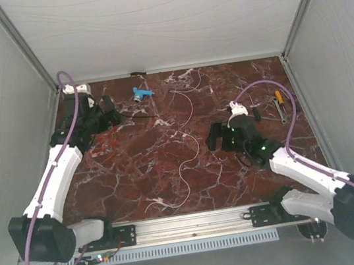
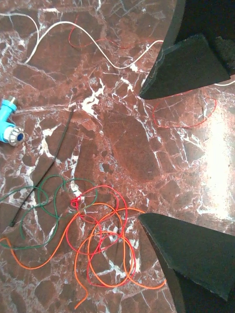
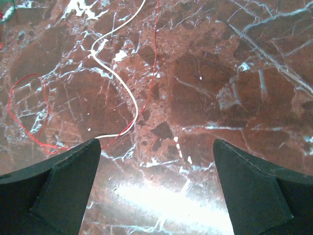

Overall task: Zip-tie the wires
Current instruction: Untie the cable at the center of the board.

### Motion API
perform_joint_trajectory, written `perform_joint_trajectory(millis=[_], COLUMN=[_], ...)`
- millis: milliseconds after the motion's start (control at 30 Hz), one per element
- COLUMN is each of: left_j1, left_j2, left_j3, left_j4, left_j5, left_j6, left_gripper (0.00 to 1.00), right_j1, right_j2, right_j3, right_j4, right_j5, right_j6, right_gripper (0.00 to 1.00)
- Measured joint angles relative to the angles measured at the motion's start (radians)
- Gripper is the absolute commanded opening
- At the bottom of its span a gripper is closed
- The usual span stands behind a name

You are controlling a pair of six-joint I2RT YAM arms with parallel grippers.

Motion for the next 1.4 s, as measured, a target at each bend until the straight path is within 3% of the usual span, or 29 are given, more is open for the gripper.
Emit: perform_joint_trajectory(millis=[200, 433, 633, 933, 1167, 1400], left_j1=[0.043, 0.182, 0.241, 0.246, 0.248, 0.231], left_j2=[0.125, 0.232, 0.398, 0.56, 0.74, 0.716], left_j3=[0.0, 0.019, 0.143, 0.263, 0.501, 0.426], left_j4=[0.004, 0.032, 0.054, 0.056, 0.052, 0.063], left_j5=[0.013, 0.045, 0.044, 0.039, 0.021, 0.036], left_j6=[-0.016, -0.071, -0.108, -0.124, -0.104, -0.115], left_gripper=[0.92, 0.87, 0.83, 0.74, 0.61, 0.6], right_j1=[-0.109, -0.132, -0.121, -0.111, -0.111, -0.111], right_j2=[0.146, 0.173, 0.145, 0.14, 0.164, 0.182], right_j3=[0.013, 0.013, 0.024, 0.04, 0.042, 0.048], right_j4=[0.107, 0.229, 0.271, 0.29, 0.29, 0.288], right_j5=[-0.163, -0.237, -0.144, -0.059, -0.06, -0.06], right_j6=[-0.059, -0.084, -0.138, -0.188, -0.202, -0.203], right_gripper=[0.96, 0.94, 0.94, 0.94, 0.94, 0.94])
